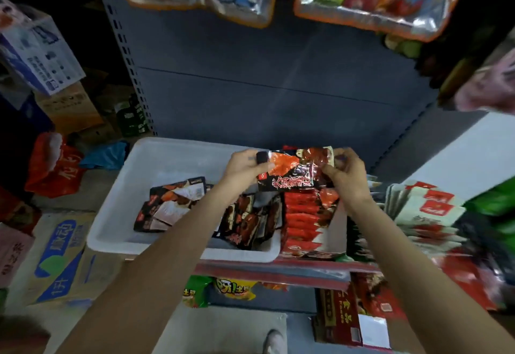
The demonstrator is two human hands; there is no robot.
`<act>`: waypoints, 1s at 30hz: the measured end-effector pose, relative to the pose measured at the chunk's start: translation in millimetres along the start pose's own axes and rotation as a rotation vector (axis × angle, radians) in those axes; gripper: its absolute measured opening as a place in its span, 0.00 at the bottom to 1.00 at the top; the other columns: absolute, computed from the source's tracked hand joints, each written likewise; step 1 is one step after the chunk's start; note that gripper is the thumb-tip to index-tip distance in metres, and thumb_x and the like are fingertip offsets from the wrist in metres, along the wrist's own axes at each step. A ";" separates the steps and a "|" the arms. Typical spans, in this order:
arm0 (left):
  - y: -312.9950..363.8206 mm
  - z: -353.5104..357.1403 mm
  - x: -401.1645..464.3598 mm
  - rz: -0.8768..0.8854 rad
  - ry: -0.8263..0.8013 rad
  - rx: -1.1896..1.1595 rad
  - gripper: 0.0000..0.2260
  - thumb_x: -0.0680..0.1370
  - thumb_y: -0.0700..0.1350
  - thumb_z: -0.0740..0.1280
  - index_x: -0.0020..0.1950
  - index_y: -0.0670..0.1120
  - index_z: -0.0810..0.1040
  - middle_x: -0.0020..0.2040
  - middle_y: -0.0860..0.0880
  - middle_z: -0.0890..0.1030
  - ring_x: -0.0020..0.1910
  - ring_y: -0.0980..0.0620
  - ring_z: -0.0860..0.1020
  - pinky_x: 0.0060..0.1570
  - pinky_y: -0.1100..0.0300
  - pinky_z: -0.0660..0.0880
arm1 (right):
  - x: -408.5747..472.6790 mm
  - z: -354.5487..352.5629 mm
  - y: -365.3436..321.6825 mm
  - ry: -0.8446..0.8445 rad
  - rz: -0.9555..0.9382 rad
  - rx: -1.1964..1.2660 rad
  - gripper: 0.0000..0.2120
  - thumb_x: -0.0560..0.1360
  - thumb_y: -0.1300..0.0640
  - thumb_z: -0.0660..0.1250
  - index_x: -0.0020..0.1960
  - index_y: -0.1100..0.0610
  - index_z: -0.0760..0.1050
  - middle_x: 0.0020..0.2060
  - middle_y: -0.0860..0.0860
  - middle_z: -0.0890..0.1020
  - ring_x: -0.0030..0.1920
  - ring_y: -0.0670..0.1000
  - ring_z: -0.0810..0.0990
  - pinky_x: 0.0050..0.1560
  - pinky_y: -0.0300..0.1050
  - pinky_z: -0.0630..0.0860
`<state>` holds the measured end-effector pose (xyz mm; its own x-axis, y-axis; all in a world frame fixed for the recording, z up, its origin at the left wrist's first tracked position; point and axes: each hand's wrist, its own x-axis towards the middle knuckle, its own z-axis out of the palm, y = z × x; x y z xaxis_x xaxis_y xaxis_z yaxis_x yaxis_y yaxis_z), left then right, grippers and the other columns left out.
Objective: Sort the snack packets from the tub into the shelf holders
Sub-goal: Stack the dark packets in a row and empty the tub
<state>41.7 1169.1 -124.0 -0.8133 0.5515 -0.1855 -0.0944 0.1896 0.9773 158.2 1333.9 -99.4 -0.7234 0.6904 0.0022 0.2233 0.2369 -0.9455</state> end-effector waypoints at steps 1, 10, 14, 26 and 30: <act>6.6 10.6 2.6 0.072 -0.002 0.070 0.10 0.73 0.37 0.71 0.53 0.38 0.77 0.46 0.44 0.82 0.47 0.48 0.80 0.47 0.58 0.75 | 0.2 -13.3 1.6 0.006 -0.020 -0.101 0.13 0.73 0.67 0.69 0.53 0.56 0.70 0.42 0.52 0.79 0.36 0.46 0.77 0.39 0.42 0.74; 58.8 93.8 3.2 0.593 -0.144 0.624 0.06 0.73 0.43 0.71 0.49 0.44 0.80 0.44 0.49 0.83 0.45 0.53 0.79 0.47 0.56 0.75 | 9.1 -64.1 17.6 -0.200 -0.234 -0.477 0.10 0.70 0.62 0.72 0.51 0.58 0.78 0.44 0.52 0.83 0.45 0.54 0.81 0.49 0.48 0.77; 46.9 100.1 7.7 0.526 -0.098 0.689 0.07 0.74 0.41 0.70 0.51 0.45 0.78 0.46 0.50 0.81 0.47 0.52 0.79 0.46 0.59 0.74 | 6.4 -64.7 30.6 -0.178 -0.128 -0.309 0.05 0.70 0.66 0.71 0.44 0.58 0.78 0.40 0.50 0.82 0.38 0.45 0.79 0.39 0.32 0.73; 24.3 105.0 15.4 0.402 -0.189 0.966 0.28 0.72 0.49 0.73 0.68 0.46 0.68 0.65 0.46 0.73 0.65 0.47 0.71 0.63 0.50 0.71 | 23.1 -70.6 38.3 -0.055 -0.344 -0.511 0.07 0.72 0.67 0.69 0.50 0.60 0.79 0.44 0.51 0.81 0.46 0.49 0.77 0.48 0.34 0.68; 4.3 74.6 11.4 0.203 -0.430 1.184 0.51 0.66 0.65 0.71 0.78 0.48 0.47 0.78 0.48 0.45 0.77 0.49 0.44 0.74 0.52 0.47 | 29.9 -63.4 38.6 -0.122 -0.315 -0.594 0.05 0.73 0.65 0.67 0.48 0.58 0.78 0.41 0.50 0.79 0.43 0.51 0.78 0.45 0.44 0.74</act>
<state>74.9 1236.8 -129.5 -0.4810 0.8311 -0.2791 0.7574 0.5542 0.3453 186.6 1407.0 -115.1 -0.8736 0.4528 0.1785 0.2848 0.7730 -0.5669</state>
